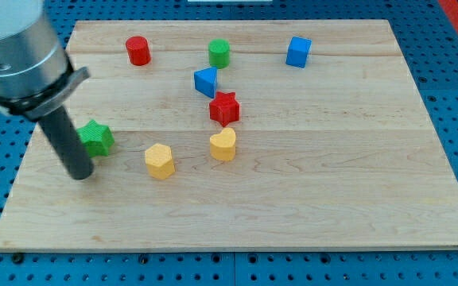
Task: Push the yellow hexagon and green star diagonal to each other
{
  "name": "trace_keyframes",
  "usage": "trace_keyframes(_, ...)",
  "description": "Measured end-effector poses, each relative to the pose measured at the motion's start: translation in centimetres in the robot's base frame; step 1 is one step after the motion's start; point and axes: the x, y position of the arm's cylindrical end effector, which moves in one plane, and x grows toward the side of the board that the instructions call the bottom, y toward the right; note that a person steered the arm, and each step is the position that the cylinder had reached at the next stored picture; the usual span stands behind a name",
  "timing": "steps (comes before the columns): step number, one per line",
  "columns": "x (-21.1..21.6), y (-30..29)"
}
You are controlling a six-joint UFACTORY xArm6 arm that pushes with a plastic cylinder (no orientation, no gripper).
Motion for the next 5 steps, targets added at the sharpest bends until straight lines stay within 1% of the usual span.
trace_keyframes(1,-2.5,-4.3)
trace_keyframes(2,-4.6,-1.4)
trace_keyframes(3,-4.5,0.5)
trace_keyframes(5,-4.4,0.5)
